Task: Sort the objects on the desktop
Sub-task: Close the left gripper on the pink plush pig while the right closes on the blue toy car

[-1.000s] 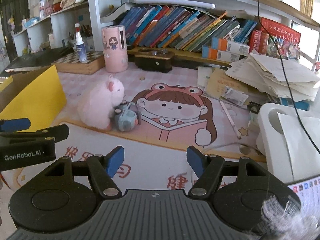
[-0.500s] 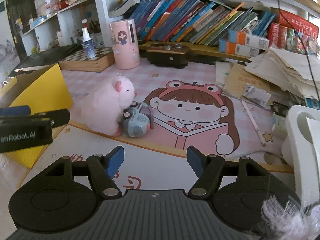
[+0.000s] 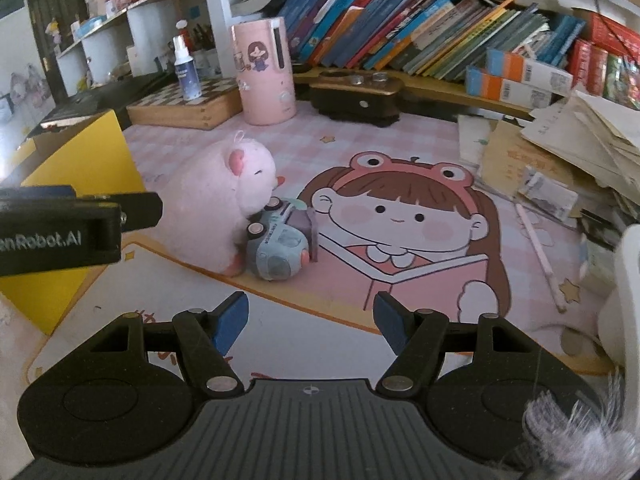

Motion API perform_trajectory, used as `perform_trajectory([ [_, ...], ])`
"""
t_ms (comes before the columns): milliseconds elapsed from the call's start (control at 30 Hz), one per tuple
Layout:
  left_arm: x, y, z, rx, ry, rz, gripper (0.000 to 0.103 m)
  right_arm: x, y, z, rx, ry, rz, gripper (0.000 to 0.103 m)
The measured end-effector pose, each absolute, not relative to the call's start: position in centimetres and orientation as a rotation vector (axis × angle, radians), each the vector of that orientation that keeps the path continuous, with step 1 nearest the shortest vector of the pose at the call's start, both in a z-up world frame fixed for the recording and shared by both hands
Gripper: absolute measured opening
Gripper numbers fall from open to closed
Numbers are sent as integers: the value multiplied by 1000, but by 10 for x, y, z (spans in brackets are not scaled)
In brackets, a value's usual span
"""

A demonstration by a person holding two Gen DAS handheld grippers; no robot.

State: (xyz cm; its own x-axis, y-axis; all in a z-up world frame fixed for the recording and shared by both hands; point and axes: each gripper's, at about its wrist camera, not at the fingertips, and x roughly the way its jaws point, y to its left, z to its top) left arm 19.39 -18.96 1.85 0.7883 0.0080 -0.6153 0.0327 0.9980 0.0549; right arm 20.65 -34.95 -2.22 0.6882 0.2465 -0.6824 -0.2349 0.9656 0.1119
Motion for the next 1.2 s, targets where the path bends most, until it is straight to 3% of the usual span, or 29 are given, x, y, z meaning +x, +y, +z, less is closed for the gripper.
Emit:
perform_trajectory([
  [567,205,-185,22,114,691,17,89,261,-321,-47,-37,786,334,62],
  [667,206,-185,20,118,699,14,89,267,-317,-49,-64,763,330,55],
  [700,207,-186,20,120,700,11,89,268,-317,-50,-68,753,337,47],
  [1200,223,-201,7,94,710,-57,89,246,-360,-37,-29,754,216,47],
])
